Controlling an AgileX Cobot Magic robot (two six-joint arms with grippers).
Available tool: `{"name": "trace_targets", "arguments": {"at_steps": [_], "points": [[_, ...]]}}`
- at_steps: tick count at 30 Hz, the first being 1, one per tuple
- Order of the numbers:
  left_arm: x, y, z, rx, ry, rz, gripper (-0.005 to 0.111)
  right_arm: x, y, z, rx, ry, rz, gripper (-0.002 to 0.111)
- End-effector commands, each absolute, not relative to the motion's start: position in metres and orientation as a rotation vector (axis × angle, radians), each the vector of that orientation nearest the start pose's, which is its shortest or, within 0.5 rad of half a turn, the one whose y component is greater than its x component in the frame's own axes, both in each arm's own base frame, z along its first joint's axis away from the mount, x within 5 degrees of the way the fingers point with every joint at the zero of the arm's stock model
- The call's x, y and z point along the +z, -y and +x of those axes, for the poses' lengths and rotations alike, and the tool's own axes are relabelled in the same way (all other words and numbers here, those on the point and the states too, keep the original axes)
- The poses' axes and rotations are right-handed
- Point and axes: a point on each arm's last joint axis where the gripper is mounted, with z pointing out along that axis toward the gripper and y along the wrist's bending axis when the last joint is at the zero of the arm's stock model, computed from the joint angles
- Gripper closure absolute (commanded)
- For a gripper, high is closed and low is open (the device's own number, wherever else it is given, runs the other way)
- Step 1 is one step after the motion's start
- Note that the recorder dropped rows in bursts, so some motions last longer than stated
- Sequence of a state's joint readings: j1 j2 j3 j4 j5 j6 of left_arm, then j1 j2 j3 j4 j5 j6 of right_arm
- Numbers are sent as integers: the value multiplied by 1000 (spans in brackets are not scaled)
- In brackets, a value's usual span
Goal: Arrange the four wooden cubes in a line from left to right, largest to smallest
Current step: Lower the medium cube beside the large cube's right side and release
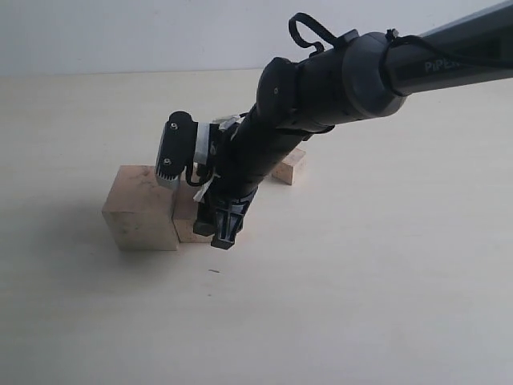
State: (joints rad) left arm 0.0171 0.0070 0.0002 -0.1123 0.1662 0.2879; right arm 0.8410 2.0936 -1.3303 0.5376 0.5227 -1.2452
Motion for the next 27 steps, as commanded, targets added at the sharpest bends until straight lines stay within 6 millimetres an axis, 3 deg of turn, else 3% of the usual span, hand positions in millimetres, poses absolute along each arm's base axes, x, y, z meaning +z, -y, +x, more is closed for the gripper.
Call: {"name": "trace_targets", "arguments": {"at_steps": [1, 15, 27], "points": [[199, 1, 56, 132, -1640, 142, 107, 121, -329, 258, 369, -1794, -2061, 108], [199, 1, 56, 132, -1640, 142, 107, 121, -330, 260, 357, -1787, -2049, 104], [199, 1, 56, 132, -1640, 142, 107, 121, -330, 260, 363, -1801, -2040, 40]]}}
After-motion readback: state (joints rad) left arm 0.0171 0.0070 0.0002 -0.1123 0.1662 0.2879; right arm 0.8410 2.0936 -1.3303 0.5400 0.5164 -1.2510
